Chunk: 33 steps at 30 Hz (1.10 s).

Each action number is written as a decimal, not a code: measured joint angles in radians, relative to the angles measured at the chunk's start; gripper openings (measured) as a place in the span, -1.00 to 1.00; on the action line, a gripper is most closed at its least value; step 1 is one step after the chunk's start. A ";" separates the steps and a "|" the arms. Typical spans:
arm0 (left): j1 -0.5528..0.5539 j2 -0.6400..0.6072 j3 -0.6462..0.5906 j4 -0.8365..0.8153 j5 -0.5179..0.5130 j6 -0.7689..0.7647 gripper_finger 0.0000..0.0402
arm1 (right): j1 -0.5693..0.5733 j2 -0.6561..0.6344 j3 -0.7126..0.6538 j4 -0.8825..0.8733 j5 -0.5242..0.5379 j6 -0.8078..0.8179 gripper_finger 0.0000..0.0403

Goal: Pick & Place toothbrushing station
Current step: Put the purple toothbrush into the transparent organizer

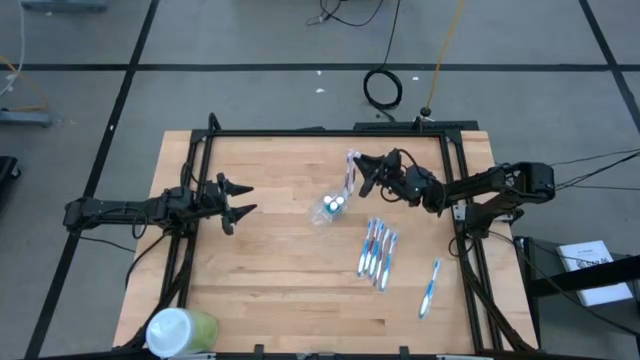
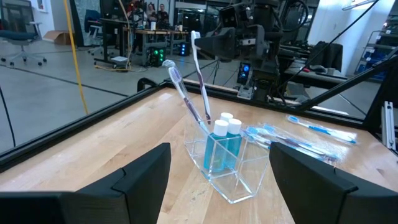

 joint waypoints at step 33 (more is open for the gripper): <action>0.000 0.000 0.000 0.000 0.000 0.000 0.41 | 0.001 0.001 0.000 -0.077 0.107 0.143 -0.71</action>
